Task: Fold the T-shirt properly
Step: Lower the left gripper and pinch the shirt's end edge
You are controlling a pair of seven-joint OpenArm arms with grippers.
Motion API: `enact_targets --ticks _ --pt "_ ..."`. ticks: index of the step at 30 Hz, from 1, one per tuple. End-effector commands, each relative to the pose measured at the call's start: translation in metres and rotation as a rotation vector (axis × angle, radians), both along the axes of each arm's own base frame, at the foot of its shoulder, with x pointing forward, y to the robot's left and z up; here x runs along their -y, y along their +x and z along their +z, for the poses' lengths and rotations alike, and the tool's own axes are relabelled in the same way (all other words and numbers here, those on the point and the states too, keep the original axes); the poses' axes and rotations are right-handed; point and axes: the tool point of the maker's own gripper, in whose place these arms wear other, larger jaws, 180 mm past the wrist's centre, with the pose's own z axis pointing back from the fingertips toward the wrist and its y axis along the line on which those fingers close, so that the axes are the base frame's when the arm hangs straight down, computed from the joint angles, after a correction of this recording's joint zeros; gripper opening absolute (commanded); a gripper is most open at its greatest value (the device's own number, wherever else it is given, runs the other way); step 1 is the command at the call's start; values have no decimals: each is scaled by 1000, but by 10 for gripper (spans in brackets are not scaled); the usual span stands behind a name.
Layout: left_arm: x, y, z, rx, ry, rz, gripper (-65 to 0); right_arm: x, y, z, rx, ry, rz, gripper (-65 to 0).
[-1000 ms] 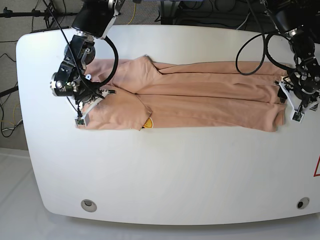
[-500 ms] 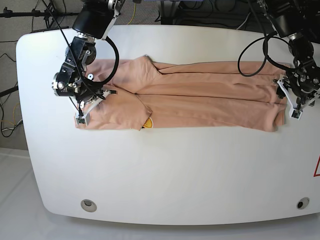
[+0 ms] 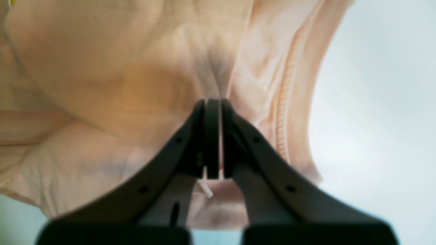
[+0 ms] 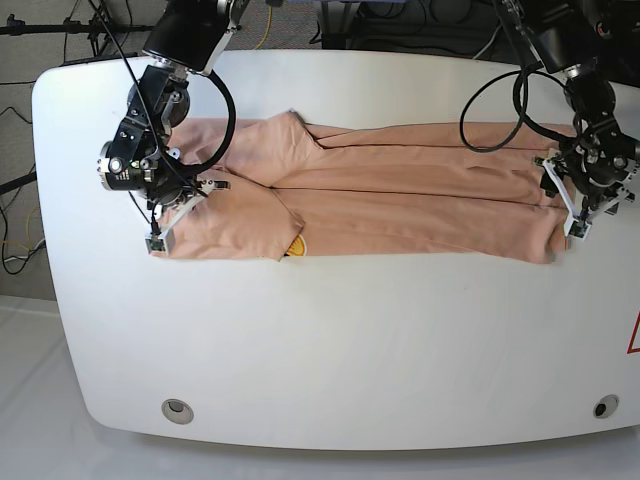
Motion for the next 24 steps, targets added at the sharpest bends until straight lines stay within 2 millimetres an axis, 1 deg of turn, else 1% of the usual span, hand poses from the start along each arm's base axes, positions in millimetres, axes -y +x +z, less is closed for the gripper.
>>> enact_targets --ticks 1,4,6,12,18,24 --pt "-7 11 18 55 27 1 -272 2 9 12 47 -10 7 -644" --pt "-6 13 19 62 28 -2 -273 1 8 8 36 -6 8 -645" --pt "-9 13 22 69 35 -4 -269 -2 10 -1 15 12 4 -646" --pt "-10 14 22 77 34 -11 -266 -5 9 -12 -3 30 4 -646" --pt "-9 16 22 85 4 -8 -270 -5 7 -10 -10 25 9 -648" --pt "-4 16 16 87 -74 10 -267 -4 6 -9 -13 22 9 -648"
